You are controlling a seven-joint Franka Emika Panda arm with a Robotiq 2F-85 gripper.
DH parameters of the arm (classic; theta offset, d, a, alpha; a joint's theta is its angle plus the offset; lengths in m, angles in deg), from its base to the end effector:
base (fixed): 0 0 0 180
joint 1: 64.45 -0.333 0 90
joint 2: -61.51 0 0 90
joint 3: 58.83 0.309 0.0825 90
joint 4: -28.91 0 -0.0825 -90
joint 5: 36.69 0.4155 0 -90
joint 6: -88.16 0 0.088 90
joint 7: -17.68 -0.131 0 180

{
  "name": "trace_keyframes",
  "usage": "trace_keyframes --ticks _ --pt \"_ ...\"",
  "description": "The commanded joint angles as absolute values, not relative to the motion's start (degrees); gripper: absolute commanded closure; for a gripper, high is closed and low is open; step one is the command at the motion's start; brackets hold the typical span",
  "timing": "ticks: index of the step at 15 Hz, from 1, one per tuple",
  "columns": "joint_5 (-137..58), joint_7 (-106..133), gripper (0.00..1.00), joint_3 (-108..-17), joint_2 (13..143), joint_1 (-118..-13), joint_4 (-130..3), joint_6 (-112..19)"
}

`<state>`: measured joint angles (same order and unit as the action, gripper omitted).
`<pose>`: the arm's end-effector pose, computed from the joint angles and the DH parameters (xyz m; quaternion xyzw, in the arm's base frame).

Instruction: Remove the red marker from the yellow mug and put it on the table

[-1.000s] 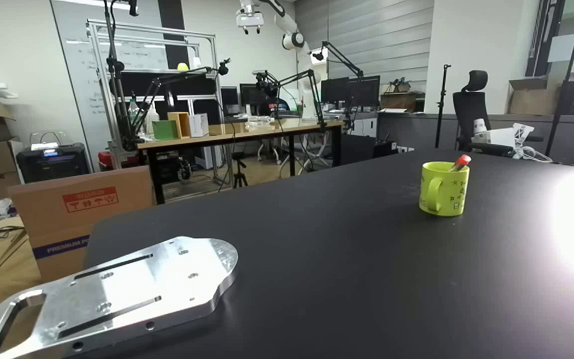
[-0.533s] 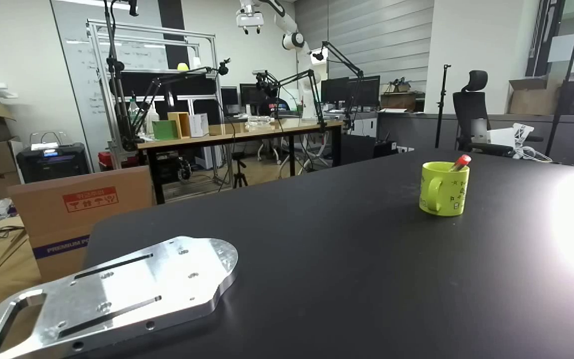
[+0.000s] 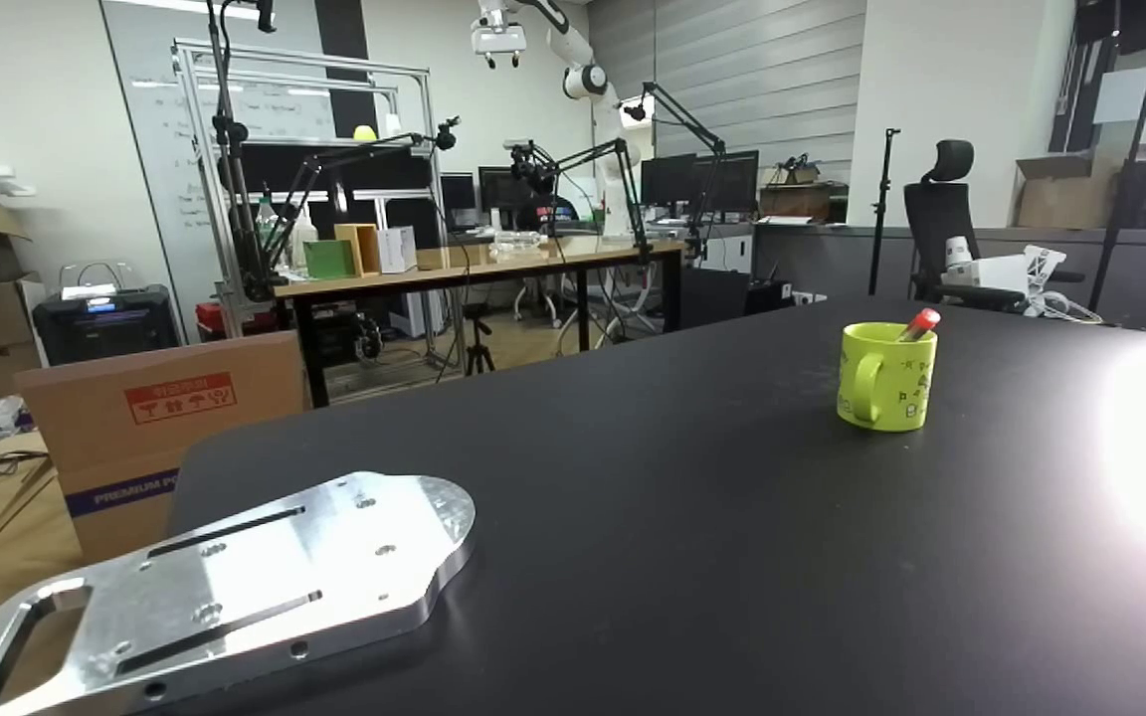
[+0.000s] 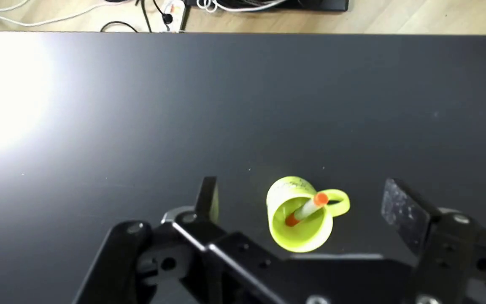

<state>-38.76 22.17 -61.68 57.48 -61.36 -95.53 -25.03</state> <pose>0.5284 -0.0581 0.3668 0.9979 -0.0043 -0.0640 0.0086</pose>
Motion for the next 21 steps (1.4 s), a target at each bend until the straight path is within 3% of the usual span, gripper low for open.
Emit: trace_keyframes --ticks 1,10,21 --pt "-31.9 18.6 0.00 -63.5 68.1 -59.9 -83.7 -24.8" --pt "-16.7 4.4 0.00 -62.2 86.3 -59.0 -70.9 -22.6" --pt "-7.7 9.5 0.00 -60.9 93.2 -57.2 -74.1 -25.3"
